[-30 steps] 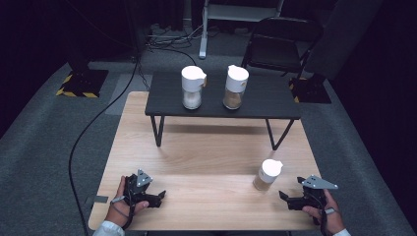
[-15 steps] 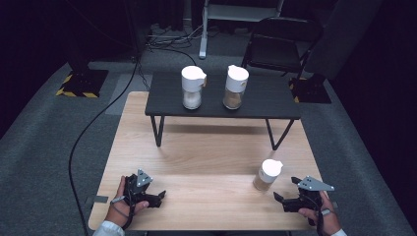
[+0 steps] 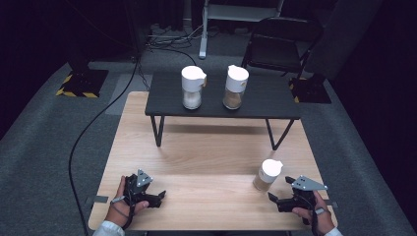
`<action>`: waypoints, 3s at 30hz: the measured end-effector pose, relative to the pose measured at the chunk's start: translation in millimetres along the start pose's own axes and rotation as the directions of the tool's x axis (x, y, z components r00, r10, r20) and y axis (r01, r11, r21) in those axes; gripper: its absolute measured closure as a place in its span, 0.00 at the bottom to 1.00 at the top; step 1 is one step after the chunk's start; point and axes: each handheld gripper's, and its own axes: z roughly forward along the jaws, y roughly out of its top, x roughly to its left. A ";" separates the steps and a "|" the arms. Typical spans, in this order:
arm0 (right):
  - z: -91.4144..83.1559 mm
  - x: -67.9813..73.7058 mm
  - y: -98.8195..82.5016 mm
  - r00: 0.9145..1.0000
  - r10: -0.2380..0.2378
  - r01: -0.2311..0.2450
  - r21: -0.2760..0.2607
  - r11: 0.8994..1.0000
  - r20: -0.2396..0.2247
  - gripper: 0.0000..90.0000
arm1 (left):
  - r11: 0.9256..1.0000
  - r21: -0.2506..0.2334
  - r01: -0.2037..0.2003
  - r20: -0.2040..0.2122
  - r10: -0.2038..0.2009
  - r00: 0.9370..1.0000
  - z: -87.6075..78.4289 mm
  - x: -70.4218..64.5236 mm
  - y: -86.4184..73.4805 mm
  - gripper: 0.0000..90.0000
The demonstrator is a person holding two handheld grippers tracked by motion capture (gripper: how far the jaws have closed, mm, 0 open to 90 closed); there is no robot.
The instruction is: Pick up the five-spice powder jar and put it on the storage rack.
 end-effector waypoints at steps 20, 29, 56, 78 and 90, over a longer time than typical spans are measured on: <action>18.9 5.2 6.7 1.000 0.018 -0.018 -0.017 1.000 -0.018 0.02 | 1.000 0.000 -0.001 0.001 0.001 1.000 0.2 0.0 0.2 0.00; 29.5 7.8 8.4 0.998 0.065 -0.065 -0.043 0.997 -0.012 0.02 | 1.000 0.000 -0.001 0.001 0.001 1.000 0.4 0.0 0.4 0.00; 39.9 22.0 4.3 0.991 0.133 -0.127 -0.151 0.980 0.030 0.26 | 1.000 0.000 -0.002 0.001 0.002 1.000 0.4 0.1 0.4 0.00; 28.2 31.6 11.4 0.989 0.114 -0.095 -0.181 0.979 0.098 0.33 | 1.000 0.000 -0.004 0.002 0.004 1.000 0.5 0.3 0.7 0.00; 19.9 30.9 28.4 0.989 0.113 -0.091 -0.212 0.973 0.096 0.33 | 1.000 0.000 -0.003 0.003 0.003 1.000 0.6 0.3 0.7 0.00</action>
